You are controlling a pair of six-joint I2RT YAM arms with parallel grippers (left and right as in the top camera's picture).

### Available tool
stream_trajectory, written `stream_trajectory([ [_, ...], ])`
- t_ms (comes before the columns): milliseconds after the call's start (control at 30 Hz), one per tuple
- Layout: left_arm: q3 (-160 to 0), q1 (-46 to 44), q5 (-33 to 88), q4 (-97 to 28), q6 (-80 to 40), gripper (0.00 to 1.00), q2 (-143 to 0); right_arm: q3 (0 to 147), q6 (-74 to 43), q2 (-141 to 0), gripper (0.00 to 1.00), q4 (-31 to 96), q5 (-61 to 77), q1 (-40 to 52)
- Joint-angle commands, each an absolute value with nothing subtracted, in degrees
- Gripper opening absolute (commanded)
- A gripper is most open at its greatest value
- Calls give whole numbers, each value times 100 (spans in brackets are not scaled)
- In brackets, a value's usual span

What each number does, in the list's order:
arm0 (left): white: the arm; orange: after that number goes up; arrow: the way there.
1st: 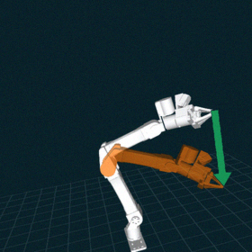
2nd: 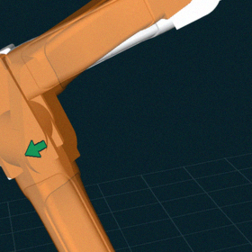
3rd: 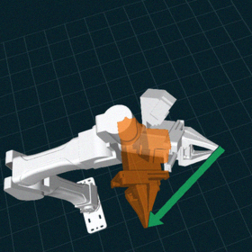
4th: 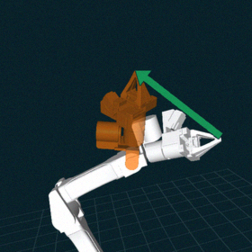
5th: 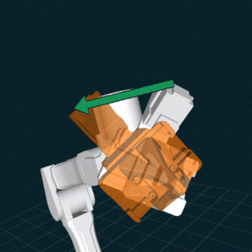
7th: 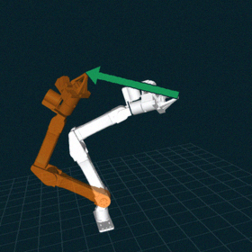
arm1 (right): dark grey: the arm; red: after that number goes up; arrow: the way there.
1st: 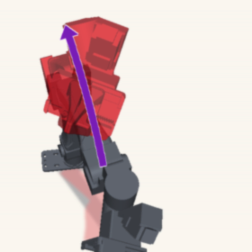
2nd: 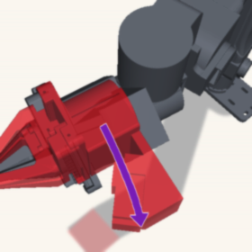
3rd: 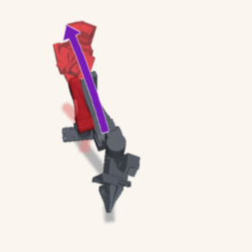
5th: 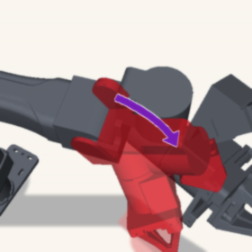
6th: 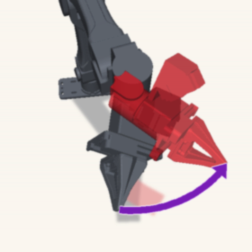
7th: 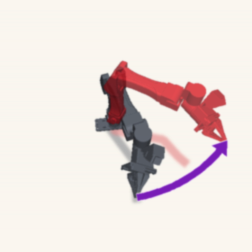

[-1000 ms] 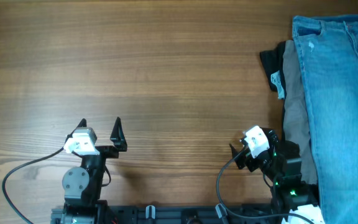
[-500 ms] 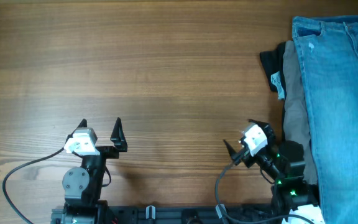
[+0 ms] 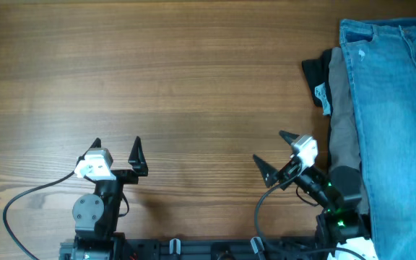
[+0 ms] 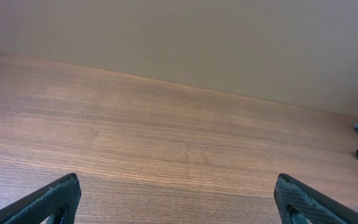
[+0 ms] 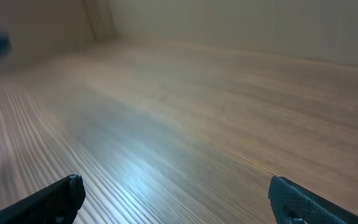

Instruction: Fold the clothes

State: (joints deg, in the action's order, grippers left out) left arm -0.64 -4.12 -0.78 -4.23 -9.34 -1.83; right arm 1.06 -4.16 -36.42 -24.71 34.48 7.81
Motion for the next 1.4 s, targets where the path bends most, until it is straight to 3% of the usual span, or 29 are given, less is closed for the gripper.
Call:
stream_trajectory([
  [0, -34, -386, 198, -388, -991, 100, -156, 462, -2519, -3616, 100, -3146, 3726, 786],
  [267, -34, -386, 438, 311, -991, 100, -156, 515, -2709, -3730, 100, -3044, 3760, 786],
  [367, -51, -386, 655, 816, -991, 100, -156, 1074, -2333, -3839, 99, -2040, 3756, 786],
  [500, -482, -384, 591, 1033, -989, 100, -183, 2615, -1175, -4128, 100, 399, 3138, 786],
  [633, -1573, -384, 279, -10, -937, 100, -650, 4346, -598, -4799, 100, 2445, 2128, 786],
  [767, -2882, -384, -62, -1446, -926, 100, -1710, 5592, -598, -5502, 100, 3503, 1890, 786],
  [967, -5266, -384, -108, -3695, -926, 100, -4401, 6243, -624, -6071, 100, 3645, 2010, 779],
  [1133, -6980, -386, 154, -5129, -926, 100, -6340, 6484, -1632, -6731, 89, 3903, 392, 637],
  [1367, -8173, -386, 607, -5817, -969, 100, -7636, 7634, -1865, -8560, 83, 4488, 40, -523],
])
